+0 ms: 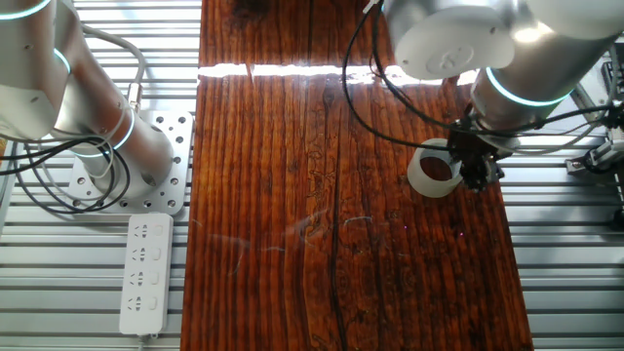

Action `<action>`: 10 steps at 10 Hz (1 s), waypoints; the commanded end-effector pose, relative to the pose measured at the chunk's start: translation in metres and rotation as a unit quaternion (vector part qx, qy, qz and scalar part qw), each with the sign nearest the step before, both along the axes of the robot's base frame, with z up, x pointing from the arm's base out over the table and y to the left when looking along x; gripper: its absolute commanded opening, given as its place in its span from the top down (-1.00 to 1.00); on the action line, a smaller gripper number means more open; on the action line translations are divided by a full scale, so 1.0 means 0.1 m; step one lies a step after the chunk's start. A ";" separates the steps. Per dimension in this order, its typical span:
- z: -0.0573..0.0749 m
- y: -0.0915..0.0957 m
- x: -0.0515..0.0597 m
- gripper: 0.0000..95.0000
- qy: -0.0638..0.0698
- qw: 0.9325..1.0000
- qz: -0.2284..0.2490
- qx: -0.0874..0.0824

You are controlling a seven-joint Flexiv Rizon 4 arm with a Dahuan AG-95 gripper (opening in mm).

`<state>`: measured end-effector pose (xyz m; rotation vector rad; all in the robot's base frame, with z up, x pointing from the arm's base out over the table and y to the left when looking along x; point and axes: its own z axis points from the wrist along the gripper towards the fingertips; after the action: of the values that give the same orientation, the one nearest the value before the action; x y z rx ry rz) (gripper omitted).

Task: Put the object on the shelf

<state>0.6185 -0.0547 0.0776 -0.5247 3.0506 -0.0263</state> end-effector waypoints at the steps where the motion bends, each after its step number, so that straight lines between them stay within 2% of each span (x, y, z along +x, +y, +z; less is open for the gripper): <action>1: -0.09 -0.01 0.02 0.20 0.004 1.000 -0.001 0.003; 2: -0.12 -0.01 0.02 0.20 0.018 1.000 -0.004 0.006; 3: -0.14 -0.02 0.02 0.20 0.022 1.000 -0.003 0.006; 8: -0.22 -0.03 0.00 0.20 0.026 1.000 0.011 0.003; 9: -0.23 -0.03 -0.01 0.60 0.027 1.000 0.012 0.002; 10: -0.24 -0.04 -0.01 0.60 0.027 1.000 0.012 0.002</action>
<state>0.6169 -0.0584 0.0530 -0.5714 3.0947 -0.0069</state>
